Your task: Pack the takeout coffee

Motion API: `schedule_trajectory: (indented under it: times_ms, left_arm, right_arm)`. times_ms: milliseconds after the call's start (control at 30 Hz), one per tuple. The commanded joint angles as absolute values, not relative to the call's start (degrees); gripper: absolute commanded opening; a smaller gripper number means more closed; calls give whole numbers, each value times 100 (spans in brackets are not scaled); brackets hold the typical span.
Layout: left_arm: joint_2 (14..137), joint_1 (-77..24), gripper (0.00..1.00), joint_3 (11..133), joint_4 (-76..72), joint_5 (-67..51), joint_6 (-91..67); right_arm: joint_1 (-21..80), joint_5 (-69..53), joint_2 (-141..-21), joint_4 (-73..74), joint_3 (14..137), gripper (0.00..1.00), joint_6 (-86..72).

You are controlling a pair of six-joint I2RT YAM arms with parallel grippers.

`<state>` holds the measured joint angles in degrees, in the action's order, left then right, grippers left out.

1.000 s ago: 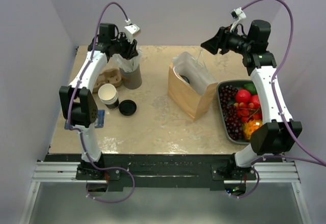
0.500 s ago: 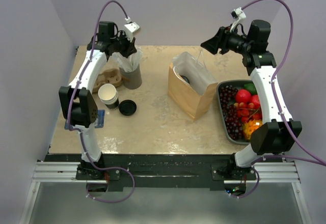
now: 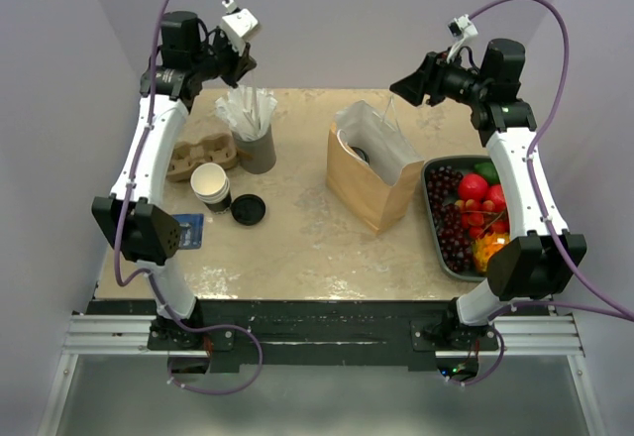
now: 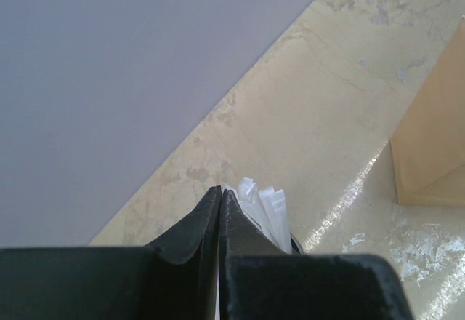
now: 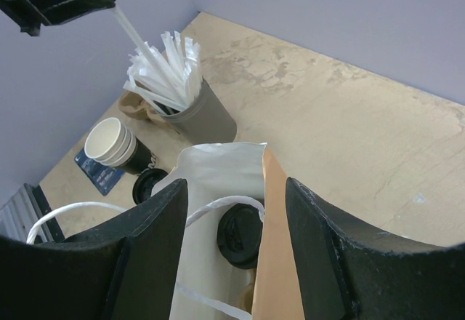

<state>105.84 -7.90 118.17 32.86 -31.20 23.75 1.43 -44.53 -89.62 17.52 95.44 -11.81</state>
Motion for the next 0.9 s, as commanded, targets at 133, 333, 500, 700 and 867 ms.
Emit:
schedule_trajectory:
  times_ms: [133,333,500,700,867]
  left_arm:
    - [10152,-791,0,12505,2883,-3707,1970]
    - [9573,-800,0,12385,1356,-4883,488]
    - [9343,-870,0,12156,91,-5650,-816]
    - [9123,-1326,0,11804,-914,-6020,-1775]
    - [9254,-2143,0,11549,-818,-6012,-1653]
  right_arm:
    - [123,-4526,-8798,1564,9642,59,-1213]
    - [123,-4368,-8710,1521,9659,59,-1301]
    - [123,-4201,-8675,1573,9808,59,-1309]
    - [114,-4070,-8605,1582,9800,59,-1283]
    - [114,-3964,-8499,1582,9782,59,-1283]
